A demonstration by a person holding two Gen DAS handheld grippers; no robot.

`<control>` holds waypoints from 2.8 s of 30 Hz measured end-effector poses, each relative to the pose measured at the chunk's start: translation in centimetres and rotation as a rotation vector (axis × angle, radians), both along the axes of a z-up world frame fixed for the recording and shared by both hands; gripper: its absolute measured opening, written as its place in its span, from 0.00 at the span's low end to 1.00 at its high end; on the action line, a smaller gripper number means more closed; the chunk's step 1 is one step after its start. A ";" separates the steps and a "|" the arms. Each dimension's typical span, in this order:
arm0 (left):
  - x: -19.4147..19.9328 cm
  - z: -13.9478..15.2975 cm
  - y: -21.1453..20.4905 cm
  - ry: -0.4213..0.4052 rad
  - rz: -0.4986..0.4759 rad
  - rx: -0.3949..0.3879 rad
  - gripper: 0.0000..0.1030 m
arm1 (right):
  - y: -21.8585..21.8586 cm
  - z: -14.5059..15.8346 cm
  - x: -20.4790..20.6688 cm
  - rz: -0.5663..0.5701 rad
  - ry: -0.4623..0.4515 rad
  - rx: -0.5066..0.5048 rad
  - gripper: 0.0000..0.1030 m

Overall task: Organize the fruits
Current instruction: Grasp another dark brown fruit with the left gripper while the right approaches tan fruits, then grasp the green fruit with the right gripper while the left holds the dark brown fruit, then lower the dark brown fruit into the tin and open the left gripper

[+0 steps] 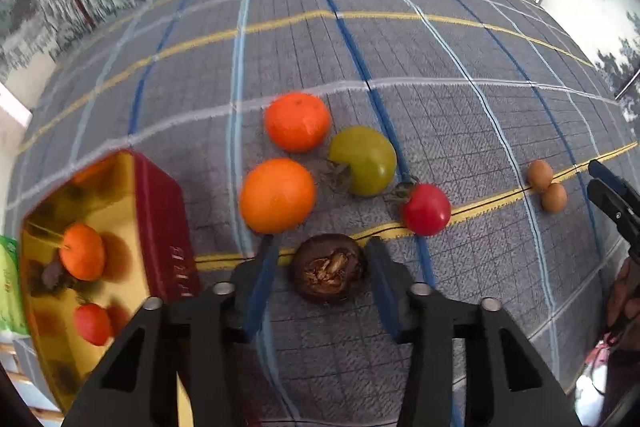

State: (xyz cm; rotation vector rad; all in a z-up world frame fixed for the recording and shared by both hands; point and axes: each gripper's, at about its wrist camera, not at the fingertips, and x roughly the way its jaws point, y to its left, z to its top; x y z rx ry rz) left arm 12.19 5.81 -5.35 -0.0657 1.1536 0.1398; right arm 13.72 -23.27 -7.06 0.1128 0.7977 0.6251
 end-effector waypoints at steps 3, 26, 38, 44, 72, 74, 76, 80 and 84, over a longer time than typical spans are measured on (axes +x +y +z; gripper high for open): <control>0.2 -0.3 0.2 0.008 0.008 -0.021 0.39 | -0.1 -0.1 0.2 -0.002 0.011 0.008 0.74; -10.0 5.0 -2.9 -0.168 0.029 -0.200 0.38 | 1.9 0.8 -1.8 0.112 -0.029 0.000 0.73; -12.2 6.1 -1.9 -0.214 0.040 -0.192 0.38 | 12.7 3.9 -3.9 0.438 -0.095 -0.066 0.63; -12.6 6.6 -1.2 -0.230 0.042 -0.189 0.38 | 17.3 4.2 -2.0 0.505 -0.075 -0.087 0.58; -13.2 7.5 -0.1 -0.257 0.053 -0.183 0.38 | 20.1 4.2 0.0 0.468 -0.077 -0.131 0.34; -13.6 7.7 -0.1 -0.263 0.056 -0.178 0.38 | 17.9 5.4 -1.8 0.439 -0.111 -0.097 0.34; -14.1 7.9 -0.1 -0.271 0.059 -0.171 0.38 | 16.1 6.0 -3.5 0.416 -0.132 -0.071 0.34; -15.5 8.2 0.1 -0.279 0.077 -0.161 0.38 | 12.9 6.2 -6.4 0.372 -0.151 -0.064 0.34; -17.1 8.5 0.8 -0.286 0.109 -0.150 0.38 | 10.9 6.4 -8.4 0.355 -0.150 -0.057 0.34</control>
